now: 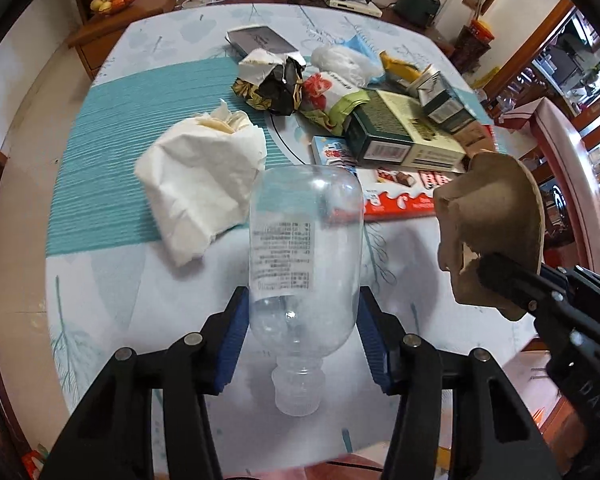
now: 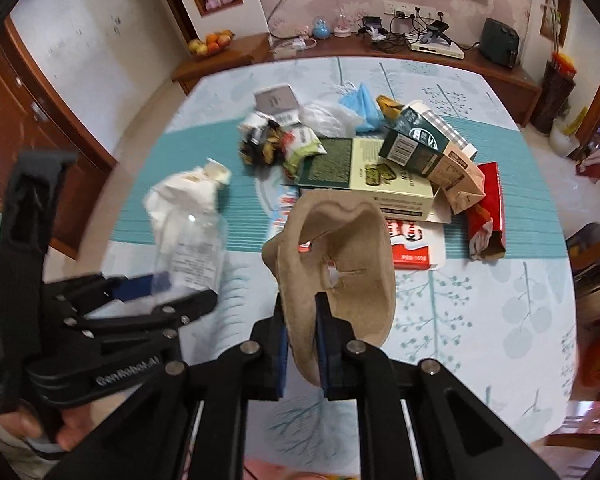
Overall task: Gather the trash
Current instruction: 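Carry the bottle and cup holder down to the black bin and release both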
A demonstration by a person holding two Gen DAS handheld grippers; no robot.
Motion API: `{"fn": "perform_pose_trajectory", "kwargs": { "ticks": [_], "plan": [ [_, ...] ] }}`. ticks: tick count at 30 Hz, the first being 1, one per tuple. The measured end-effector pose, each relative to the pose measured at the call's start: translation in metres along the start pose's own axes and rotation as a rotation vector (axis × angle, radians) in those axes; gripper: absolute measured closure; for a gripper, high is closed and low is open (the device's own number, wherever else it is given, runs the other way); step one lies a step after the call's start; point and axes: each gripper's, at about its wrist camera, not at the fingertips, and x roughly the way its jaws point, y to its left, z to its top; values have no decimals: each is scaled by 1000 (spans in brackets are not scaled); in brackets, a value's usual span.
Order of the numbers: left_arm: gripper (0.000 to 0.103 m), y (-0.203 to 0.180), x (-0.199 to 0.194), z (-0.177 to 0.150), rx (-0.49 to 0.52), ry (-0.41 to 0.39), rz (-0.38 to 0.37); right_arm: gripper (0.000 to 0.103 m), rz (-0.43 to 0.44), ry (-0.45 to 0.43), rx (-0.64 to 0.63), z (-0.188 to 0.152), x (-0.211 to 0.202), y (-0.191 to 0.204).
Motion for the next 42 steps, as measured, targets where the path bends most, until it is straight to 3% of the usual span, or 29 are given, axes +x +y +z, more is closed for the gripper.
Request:
{"fn": "perform_pose_trajectory", "kwargs": {
  "ticks": [10, 16, 22, 26, 31, 37, 42],
  "plan": [
    [52, -14, -76, -66, -61, -138, -23, 92, 260, -56, 46, -54, -71, -1],
    [52, -32, -113, -138, -149, -272, -55, 92, 364, -52, 13, -108, -97, -10],
    [52, -54, -109, -212, -157, -307, 18, 92, 418, 10, 27, -169, -101, -30],
    [52, -60, -89, -250, -164, -220, 8, 92, 437, 84, 63, -210, -84, -40],
    [52, -68, -43, -285, -123, -112, 29, 91, 412, 208, 151, -255, -28, -56],
    [51, -66, 49, -310, -48, -7, 75, 91, 345, 308, 318, -307, 74, -94],
    [51, -49, 123, -320, -45, 65, 76, 91, 305, 348, 356, -331, 146, -112]
  ]
}}
